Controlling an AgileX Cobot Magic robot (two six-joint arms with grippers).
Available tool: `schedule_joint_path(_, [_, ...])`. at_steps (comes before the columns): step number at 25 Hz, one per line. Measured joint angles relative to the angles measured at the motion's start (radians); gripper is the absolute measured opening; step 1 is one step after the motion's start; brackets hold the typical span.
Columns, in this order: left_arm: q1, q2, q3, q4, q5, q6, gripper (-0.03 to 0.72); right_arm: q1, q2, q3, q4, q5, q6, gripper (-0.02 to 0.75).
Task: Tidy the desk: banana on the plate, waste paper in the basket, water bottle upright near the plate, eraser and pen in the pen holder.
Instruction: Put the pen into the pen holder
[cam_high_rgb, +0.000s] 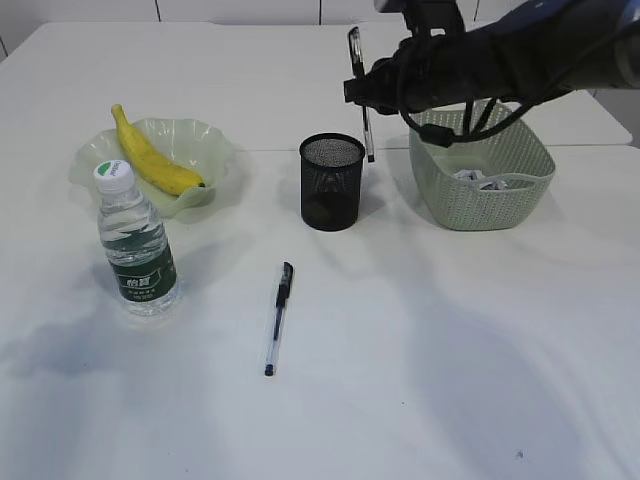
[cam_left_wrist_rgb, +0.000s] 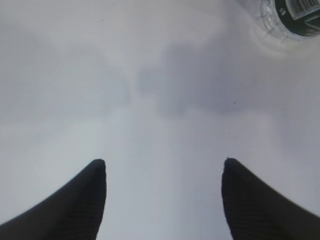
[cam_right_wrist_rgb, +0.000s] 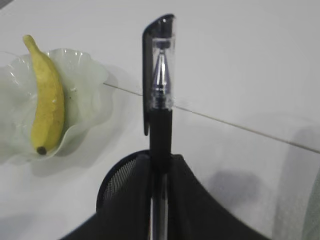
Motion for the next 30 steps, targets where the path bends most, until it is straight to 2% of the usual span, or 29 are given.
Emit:
schedule_joint_path(4, [0.0,0.0,0.0,0.0,-0.002,0.0,0.51,0.0,0.046,-0.068,0.166,0.002,-0.153,0.05])
schedule_joint_path(12, [0.0,0.0,0.0,0.004,-0.004,0.0,0.51,0.0,0.108,-0.1,0.324,0.021,-0.33,0.05])
schedule_joint_path(18, [0.0,0.0,0.0,0.005,-0.006,0.0,0.51,0.0,0.15,-0.114,0.599,0.078,-0.604,0.05])
schedule_joint_path(24, [0.0,0.0,0.0,0.013,-0.006,0.0,0.51,0.0,0.179,-0.114,0.648,0.102,-0.733,0.05])
schedule_joint_path(30, [0.0,0.0,0.0,0.016,-0.006,0.0,0.51,0.0,0.205,-0.115,0.653,0.106,-0.759,0.05])
